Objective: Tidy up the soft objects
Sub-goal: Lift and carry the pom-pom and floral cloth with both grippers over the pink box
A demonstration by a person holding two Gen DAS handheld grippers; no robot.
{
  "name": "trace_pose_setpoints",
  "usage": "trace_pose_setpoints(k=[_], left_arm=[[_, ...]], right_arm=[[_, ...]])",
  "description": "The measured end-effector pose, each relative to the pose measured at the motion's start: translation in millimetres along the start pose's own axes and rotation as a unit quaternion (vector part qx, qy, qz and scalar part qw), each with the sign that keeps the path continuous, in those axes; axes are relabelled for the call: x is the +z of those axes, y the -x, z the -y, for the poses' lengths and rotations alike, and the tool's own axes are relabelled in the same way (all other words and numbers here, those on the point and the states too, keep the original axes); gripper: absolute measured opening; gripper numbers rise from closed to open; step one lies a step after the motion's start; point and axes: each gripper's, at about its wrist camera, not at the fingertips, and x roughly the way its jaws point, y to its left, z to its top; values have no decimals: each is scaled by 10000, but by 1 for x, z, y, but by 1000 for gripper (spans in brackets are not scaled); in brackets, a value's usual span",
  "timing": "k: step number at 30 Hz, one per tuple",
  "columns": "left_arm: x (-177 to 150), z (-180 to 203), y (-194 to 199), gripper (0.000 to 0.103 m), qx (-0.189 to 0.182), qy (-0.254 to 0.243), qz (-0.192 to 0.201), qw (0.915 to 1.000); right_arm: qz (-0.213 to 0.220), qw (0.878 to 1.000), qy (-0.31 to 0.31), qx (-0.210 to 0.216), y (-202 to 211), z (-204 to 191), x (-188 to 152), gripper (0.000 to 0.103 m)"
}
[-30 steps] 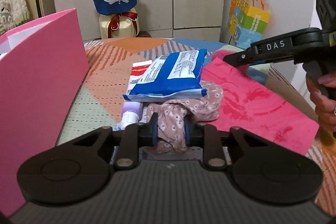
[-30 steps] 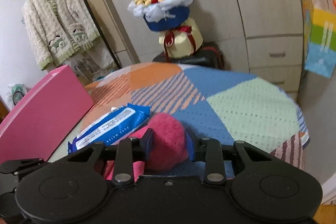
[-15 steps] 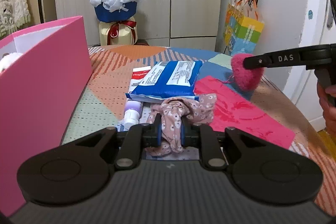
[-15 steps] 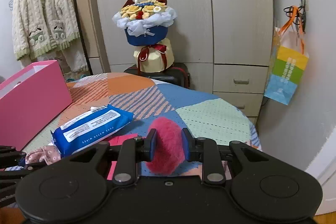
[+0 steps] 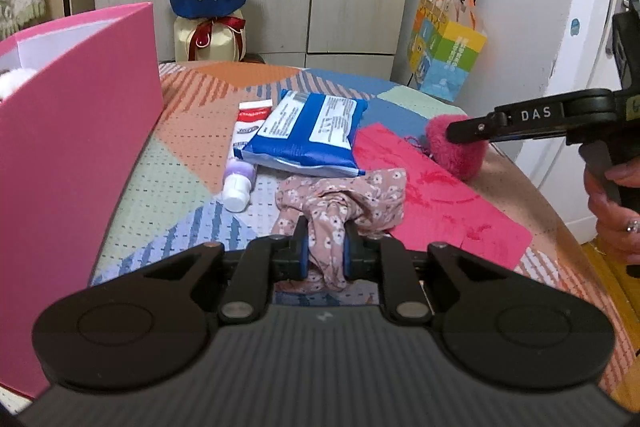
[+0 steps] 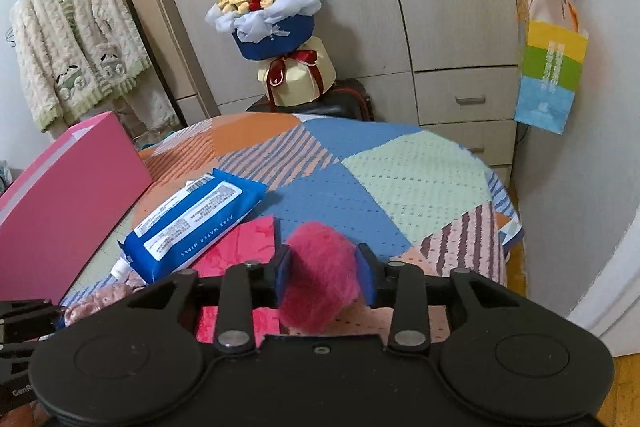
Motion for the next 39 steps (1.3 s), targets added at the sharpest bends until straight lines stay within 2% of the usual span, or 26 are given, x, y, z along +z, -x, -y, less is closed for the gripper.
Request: trace_pose_setpoints(k=[3, 4, 6, 7, 12, 18, 27, 39], left_arm=[[-1, 1, 0, 14, 8, -44, -11, 10000], [-1, 1, -1, 14, 17, -40, -20, 10000], [-1, 2, 0, 14, 25, -57, -31, 10000], [-1, 2, 1, 14, 36, -87, -13, 10000], [-1, 4, 15, 14, 68, -219, 143, 9996], [-4, -4, 34, 14, -55, -211, 97, 9997], [-15, -15, 61, 14, -336, -212, -189, 9990], [-27, -33, 94, 14, -1025, -154, -871, 9908]], right_arm=[[-182, 9998, -44, 20, -11, 0, -5, 51], [-137, 9999, -22, -59, -12, -1, -7, 50], [-38, 9996, 59, -267, -11, -5, -8, 38], [1, 9996, 23, -283, -8, -5, -9, 36], [104, 9990, 162, -410, 13, -10, -12, 35], [172, 9966, 634, -496, 46, -35, -24, 35], [75, 9941, 1029, -339, 89, -77, -49, 35], [-645, 9916, 1121, 55, 109, -119, -85, 35]])
